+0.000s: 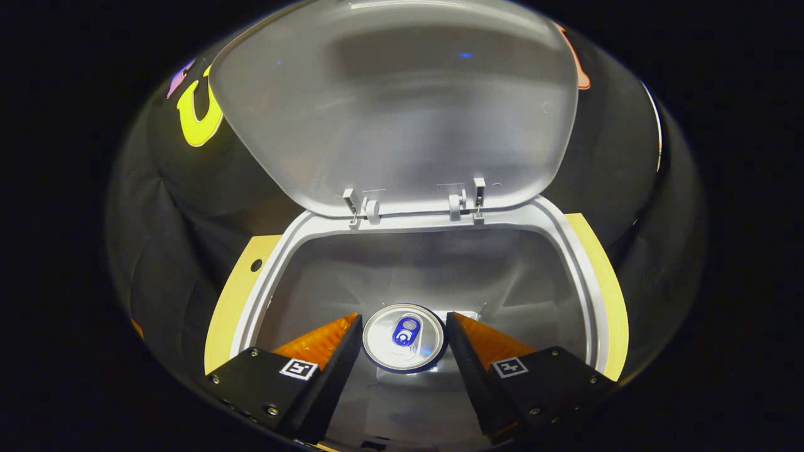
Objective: Press the lid of the desktop garbage bin to open it, pick up the crumpled paper on the desktop and throw it into the bin, then pick up the pop can on the desktop and drop it into the bin, and finally close the garbage bin lid.
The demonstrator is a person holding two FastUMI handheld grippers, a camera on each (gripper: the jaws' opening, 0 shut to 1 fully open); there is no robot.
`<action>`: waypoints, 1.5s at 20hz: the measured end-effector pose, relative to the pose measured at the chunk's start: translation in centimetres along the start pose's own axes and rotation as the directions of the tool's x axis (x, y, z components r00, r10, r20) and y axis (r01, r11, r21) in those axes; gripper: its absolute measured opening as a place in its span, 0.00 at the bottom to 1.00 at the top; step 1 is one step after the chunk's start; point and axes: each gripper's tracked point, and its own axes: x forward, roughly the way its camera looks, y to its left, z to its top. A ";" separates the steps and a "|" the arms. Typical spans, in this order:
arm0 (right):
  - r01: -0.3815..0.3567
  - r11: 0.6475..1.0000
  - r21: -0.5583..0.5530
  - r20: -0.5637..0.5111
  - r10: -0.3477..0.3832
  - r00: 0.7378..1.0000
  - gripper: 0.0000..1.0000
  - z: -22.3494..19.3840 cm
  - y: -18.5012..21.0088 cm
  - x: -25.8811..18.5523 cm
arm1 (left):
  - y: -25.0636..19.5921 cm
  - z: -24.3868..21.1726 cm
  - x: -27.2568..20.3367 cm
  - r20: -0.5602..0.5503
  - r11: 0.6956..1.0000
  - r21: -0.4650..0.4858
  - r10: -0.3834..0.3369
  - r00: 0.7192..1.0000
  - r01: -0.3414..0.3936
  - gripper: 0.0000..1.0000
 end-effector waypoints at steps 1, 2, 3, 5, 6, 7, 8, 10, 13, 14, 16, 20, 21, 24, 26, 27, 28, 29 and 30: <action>0.002 1.000 -0.001 0.005 -0.002 1.000 0.86 0.0 -0.1 0.0 | 0.0 0.0 0.0 0.000 1.000 0.002 0.002 1.000 -0.002 0.98; 0.001 1.000 0.001 0.004 -0.001 1.000 0.86 0.0 0.0 0.0 | 0.1 0.0 0.0 0.000 1.000 0.002 0.003 1.000 -0.003 1.00; -0.001 1.000 0.003 0.005 0.001 1.000 0.86 0.0 0.0 -0.1 | 0.1 0.1 0.0 0.000 1.000 0.002 0.004 1.000 -0.004 1.00; -0.006 1.000 0.000 0.012 0.005 1.000 0.86 0.0 0.1 -0.1 | 0.2 -0.1 -0.1 0.000 1.000 0.002 0.004 1.000 -0.004 1.00; -0.008 1.000 -0.004 0.017 0.008 1.000 0.86 0.1 0.1 -0.1 | 0.2 0.0 -0.1 0.001 1.000 0.002 0.005 1.000 -0.005 1.00; -0.010 1.000 -0.008 0.023 0.010 1.000 0.86 0.1 0.2 -0.1 | 0.2 0.1 0.0 0.001 1.000 0.002 0.005 1.000 -0.005 1.00; -0.013 1.000 -0.010 0.030 0.014 0.999 0.86 0.3 0.2 -0.1 | 0.2 0.1 -0.1 0.002 1.000 0.000 0.003 1.000 -0.003 1.00; -0.015 1.000 -0.015 0.035 0.016 0.999 0.86 0.2 0.1 0.0 | 0.1 -0.1 -0.1 0.002 1.000 -0.004 0.003 1.000 -0.003 1.00; -0.012 1.000 -0.017 0.036 0.013 0.999 0.86 0.3 0.2 -0.2 | 0.1 0.0 -0.2 0.003 1.000 -0.008 0.002 1.000 -0.002 0.98; -0.014 1.000 -0.015 0.042 0.015 0.999 0.86 0.5 0.2 -0.5 | 0.0 0.1 -0.2 0.004 1.000 -0.007 0.001 1.000 -0.001 1.00; -0.018 1.000 -0.005 0.062 0.018 0.998 0.86 1.0 0.1 -1.1 | 0.0 0.0 -0.3 0.004 1.000 -0.008 0.001 1.000 -0.001 1.00; -0.034 0.999 0.025 0.103 0.031 0.994 0.86 2.0 0.7 -2.8 | -0.3 -0.1 -0.3 -0.001 1.000 -0.016 -0.010 1.000 0.010 1.00; -0.034 0.999 0.028 0.118 0.030 0.993 0.86 2.2 0.8 -3.2 | -0.6 -0.2 -0.4 -0.002 1.000 -0.019 -0.014 1.000 0.014 1.00; -0.044 0.998 0.049 0.171 0.035 0.985 0.86 3.5 1.1 -5.1 | -0.8 -0.3 -0.4 -0.004 0.999 -0.024 -0.028 1.000 0.028 1.00; -0.048 0.997 0.060 0.209 0.034 0.977 0.86 4.7 1.2 -6.4 | -1.0 -0.6 -0.5 -0.011 0.999 -0.023 -0.037 0.999 0.036 1.00; -0.051 0.997 0.064 0.228 0.035 0.973 0.85 5.1 1.3 -7.5 | -1.2 -0.8 -0.5 -0.016 0.999 -0.024 -0.042 0.999 0.041 1.00; -0.052 0.996 0.067 0.248 0.034 0.968 0.85 5.8 1.4 -8.3 | -1.4 -1.0 -0.5 -0.020 0.998 -0.027 -0.049 0.999 0.048 1.00; -0.054 0.996 0.069 0.269 0.034 0.963 0.85 6.5 1.4 -9.0 | -1.6 -1.2 -0.6 -0.025 0.998 -0.030 -0.055 0.998 0.054 1.00; -0.057 0.996 0.070 0.289 0.034 0.957 0.85 7.3 1.4 -9.8 | -1.8 -1.3 -0.6 -0.029 0.998 -0.033 -0.061 0.998 0.060 1.00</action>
